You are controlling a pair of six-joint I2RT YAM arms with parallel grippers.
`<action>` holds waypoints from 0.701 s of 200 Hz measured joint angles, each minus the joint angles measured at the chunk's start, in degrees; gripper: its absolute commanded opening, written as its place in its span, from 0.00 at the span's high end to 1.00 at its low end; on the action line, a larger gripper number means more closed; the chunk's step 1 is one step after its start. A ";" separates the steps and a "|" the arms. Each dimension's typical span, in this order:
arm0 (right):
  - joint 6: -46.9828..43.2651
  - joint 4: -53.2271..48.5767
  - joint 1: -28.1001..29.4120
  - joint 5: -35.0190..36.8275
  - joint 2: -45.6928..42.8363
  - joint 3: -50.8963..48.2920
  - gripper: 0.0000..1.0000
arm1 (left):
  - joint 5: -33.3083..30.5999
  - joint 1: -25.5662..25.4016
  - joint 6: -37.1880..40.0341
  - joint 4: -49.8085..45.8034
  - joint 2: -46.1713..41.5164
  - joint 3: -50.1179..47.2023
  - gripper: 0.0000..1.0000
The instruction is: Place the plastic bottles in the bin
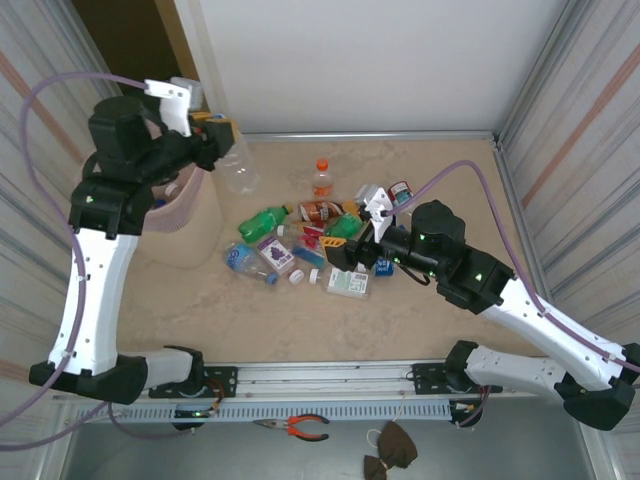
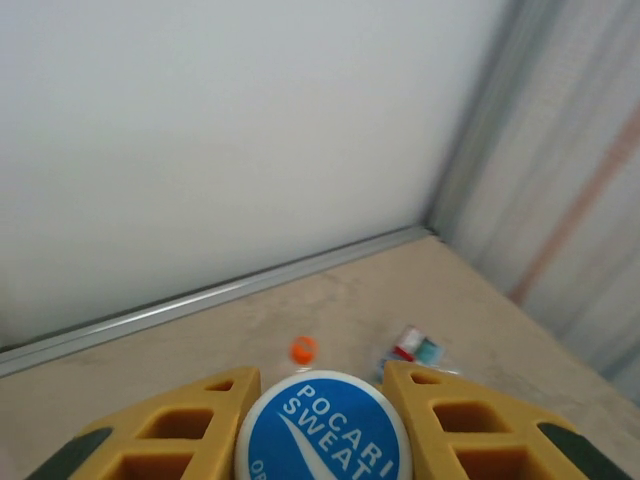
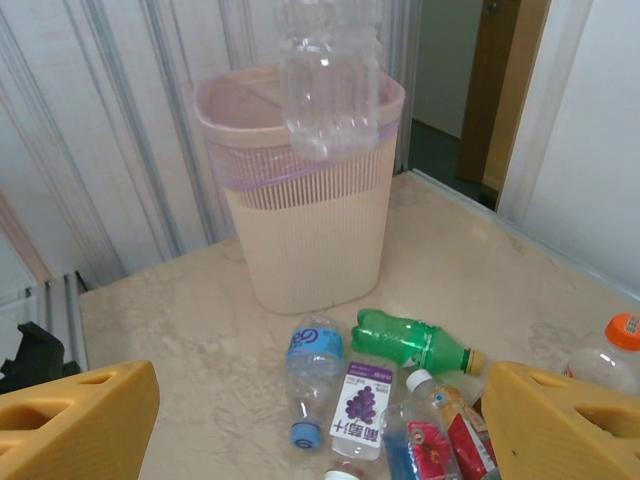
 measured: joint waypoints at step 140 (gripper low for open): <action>-0.31 -1.09 -0.46 -0.11 0.00 -0.04 0.16 | -17.92 20.24 8.79 -9.46 8.74 5.35 0.80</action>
